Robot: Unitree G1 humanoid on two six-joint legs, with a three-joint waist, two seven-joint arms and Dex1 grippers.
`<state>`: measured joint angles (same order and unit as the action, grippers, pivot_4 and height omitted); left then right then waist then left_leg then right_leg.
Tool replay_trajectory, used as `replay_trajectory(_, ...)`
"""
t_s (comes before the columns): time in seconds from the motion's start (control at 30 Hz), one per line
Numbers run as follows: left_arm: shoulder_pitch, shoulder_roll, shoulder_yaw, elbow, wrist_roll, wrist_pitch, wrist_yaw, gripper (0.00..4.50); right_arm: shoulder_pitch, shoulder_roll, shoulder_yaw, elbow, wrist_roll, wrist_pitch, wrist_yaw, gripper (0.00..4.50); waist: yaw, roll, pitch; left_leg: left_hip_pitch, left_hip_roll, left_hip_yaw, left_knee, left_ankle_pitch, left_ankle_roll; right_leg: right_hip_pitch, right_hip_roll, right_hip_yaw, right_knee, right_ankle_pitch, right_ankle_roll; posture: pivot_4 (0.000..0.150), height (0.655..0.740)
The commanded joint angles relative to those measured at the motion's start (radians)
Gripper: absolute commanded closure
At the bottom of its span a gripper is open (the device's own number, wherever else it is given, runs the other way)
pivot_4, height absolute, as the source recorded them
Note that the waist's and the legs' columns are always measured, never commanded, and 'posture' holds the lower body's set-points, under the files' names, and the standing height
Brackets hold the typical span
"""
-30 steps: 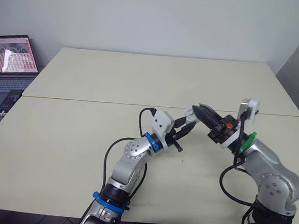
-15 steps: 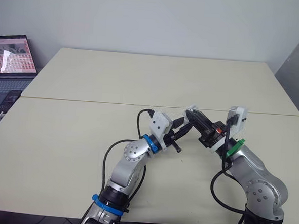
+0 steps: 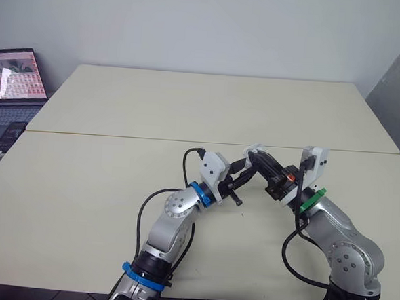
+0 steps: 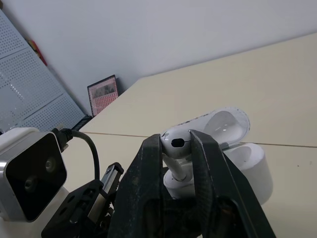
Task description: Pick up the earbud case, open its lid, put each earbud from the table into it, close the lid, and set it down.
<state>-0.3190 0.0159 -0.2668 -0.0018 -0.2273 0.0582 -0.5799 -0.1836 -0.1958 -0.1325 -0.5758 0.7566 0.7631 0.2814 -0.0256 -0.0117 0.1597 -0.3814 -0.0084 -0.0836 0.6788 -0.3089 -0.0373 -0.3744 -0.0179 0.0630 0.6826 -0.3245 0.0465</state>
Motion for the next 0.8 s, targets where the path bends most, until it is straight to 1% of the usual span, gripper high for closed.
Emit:
replay_trajectory(0.03,-0.003,-0.01,0.002,-0.054,-0.018,-0.013,-0.006,3.72,-0.006,-0.007,0.007,-0.004,0.006,-0.016,-0.004,4.1,0.0,0.0,0.0,0.0,0.0,0.0,0.0,0.0,0.0,0.0,0.0,0.0,0.0,0.0,0.0,0.15,0.74)
replay_trajectory(0.07,-0.004,-0.01,0.002,-0.054,-0.018,-0.012,-0.007,3.72,-0.008,-0.009,0.007,-0.002,0.011,-0.013,-0.004,4.1,0.0,0.0,0.0,0.0,0.0,0.0,0.0,0.0,0.0,0.0,0.0,0.0,0.0,0.0,0.0,0.15,0.74)
replay_trajectory(0.13,-0.003,-0.009,0.002,-0.055,-0.019,-0.012,-0.007,3.72,-0.011,-0.013,0.005,0.0,0.019,-0.007,-0.004,3.36,0.0,0.0,0.0,0.0,0.0,0.0,0.0,0.0,0.0,0.0,0.0,0.0,0.0,0.0,0.0,0.15,0.74)
replay_trajectory(0.17,-0.003,-0.01,0.002,-0.054,-0.019,-0.011,-0.007,3.72,-0.012,-0.018,0.005,-0.001,0.025,-0.004,-0.001,3.11,0.0,0.0,0.0,0.0,0.0,0.0,0.0,0.0,0.0,0.0,0.0,0.0,0.0,0.0,0.0,0.15,0.74)
replay_trajectory(0.33,-0.001,-0.009,0.006,-0.055,-0.02,-0.007,-0.006,3.72,-0.018,-0.025,-0.003,-0.006,0.034,-0.013,-0.008,1.32,0.0,0.0,0.0,0.0,0.0,0.0,0.0,0.0,0.0,0.0,0.0,0.0,0.0,0.0,0.0,0.15,0.74)
replay_trajectory(0.43,0.001,-0.007,0.007,-0.056,-0.021,-0.004,-0.007,3.72,-0.033,-0.044,-0.043,-0.012,0.063,-0.014,-0.008,0.23,0.0,0.0,0.0,0.0,0.0,0.0,0.0,0.0,0.0,0.0,0.0,0.0,0.0,0.0,0.0,0.15,0.74)
replay_trajectory(0.47,0.002,-0.003,0.009,-0.056,-0.02,-0.003,-0.008,3.72,-0.039,-0.059,-0.06,-0.013,0.075,-0.011,-0.005,0.04,0.0,0.0,0.0,0.0,0.0,0.0,0.0,0.0,0.0,0.0,0.0,0.0,0.0,0.0,0.0,0.15,0.74)
replay_trajectory(0.53,0.008,0.009,0.017,-0.059,-0.023,0.001,-0.009,3.72,-0.051,-0.108,-0.097,-0.008,0.106,0.001,0.014,0.04,0.0,0.0,0.0,0.0,0.0,0.0,0.0,0.0,0.0,0.0,0.0,0.0,0.0,0.0,0.0,0.15,0.74)
replay_trajectory(0.63,0.033,0.043,0.034,-0.079,-0.038,0.019,-0.019,3.72,-0.054,-0.252,-0.148,0.026,0.112,0.022,0.093,0.04,0.0,0.0,0.0,0.0,0.0,0.0,0.0,0.0,0.0,0.0,0.0,0.0,-0.001,0.0,0.0,0.15,0.74)
replay_trajectory(0.67,0.039,0.052,0.035,-0.086,-0.042,0.024,-0.023,3.72,-0.052,-0.282,-0.153,0.037,0.109,0.019,0.108,0.04,-0.001,0.0,0.0,0.0,0.0,0.0,0.0,0.0,0.0,0.0,0.0,0.0,-0.001,0.0,0.0,0.15,0.74)
replay_trajectory(0.8,0.085,0.117,0.064,-0.142,-0.1,0.101,-0.061,3.72,-0.026,-0.525,-0.152,0.179,-0.019,0.008,0.245,0.04,0.0,0.0,0.0,0.0,0.0,0.001,0.0,0.0,0.0,0.001,0.0,0.0,-0.001,0.0,0.0,0.15,0.74)
